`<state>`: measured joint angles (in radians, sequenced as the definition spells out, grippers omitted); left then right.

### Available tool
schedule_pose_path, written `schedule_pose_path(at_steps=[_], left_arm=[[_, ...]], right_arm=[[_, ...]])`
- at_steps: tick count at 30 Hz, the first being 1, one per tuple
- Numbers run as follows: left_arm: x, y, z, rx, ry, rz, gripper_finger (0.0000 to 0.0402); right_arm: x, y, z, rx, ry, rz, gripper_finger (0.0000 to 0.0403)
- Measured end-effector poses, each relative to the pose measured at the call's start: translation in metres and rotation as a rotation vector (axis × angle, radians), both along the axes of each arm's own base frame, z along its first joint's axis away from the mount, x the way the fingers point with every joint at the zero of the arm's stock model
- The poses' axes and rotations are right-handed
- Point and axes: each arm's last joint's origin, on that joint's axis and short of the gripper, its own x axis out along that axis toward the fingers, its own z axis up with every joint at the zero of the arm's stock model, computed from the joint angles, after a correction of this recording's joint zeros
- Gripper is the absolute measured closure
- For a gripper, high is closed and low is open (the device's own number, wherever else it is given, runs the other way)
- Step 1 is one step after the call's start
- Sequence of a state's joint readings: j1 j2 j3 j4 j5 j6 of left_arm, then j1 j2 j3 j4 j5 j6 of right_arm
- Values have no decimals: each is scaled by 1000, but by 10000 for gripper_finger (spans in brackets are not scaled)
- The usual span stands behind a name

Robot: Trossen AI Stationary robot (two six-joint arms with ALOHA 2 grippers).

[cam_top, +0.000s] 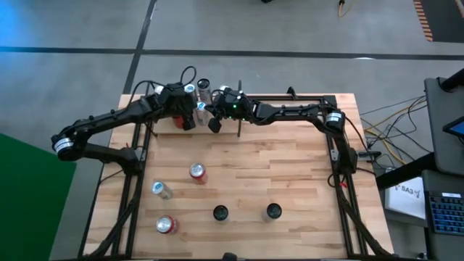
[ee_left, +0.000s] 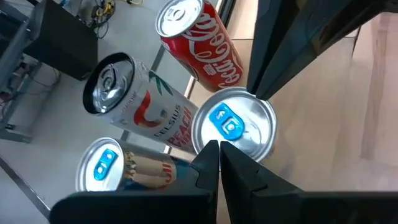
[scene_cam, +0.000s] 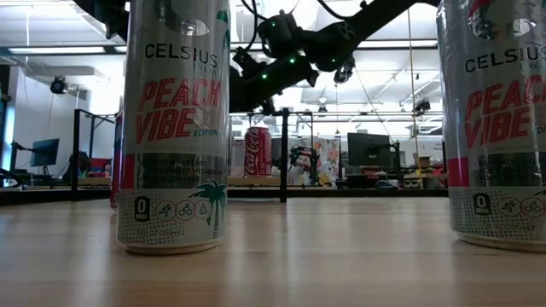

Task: Place canned beverage on shelf
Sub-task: Put the right blue soda can on the shelf aligned with the other blue soda can

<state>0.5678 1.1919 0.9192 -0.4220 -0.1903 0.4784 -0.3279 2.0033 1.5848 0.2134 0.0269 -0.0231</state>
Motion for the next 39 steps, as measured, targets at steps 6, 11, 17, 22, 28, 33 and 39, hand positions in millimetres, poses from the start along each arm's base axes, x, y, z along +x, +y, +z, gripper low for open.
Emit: schedule_pose_path(at_steps=[6,11,17,22,28,33,39], left_arm=[[0,-2,-2,-59,-14,-17,402],[0,-3,-2,-90,-31,-29,402],[0,-3,-2,-92,-33,-20,402],[-3,-5,4,-71,-36,-14,402],[-6,-4,12,0,-43,30,402],[-2,-1,3,-16,-8,27,402],[2,2,-3,-28,7,30,402]], right_arm=[[0,0,-1,-1,1,-2,394],[-1,-3,-1,-5,2,-11,394],[-2,-7,-1,-22,9,-36,394],[-4,-6,6,-25,-1,-35,394],[-5,0,15,-11,-30,9,394],[-1,9,11,17,-20,46,394],[2,19,5,20,13,68,394]])
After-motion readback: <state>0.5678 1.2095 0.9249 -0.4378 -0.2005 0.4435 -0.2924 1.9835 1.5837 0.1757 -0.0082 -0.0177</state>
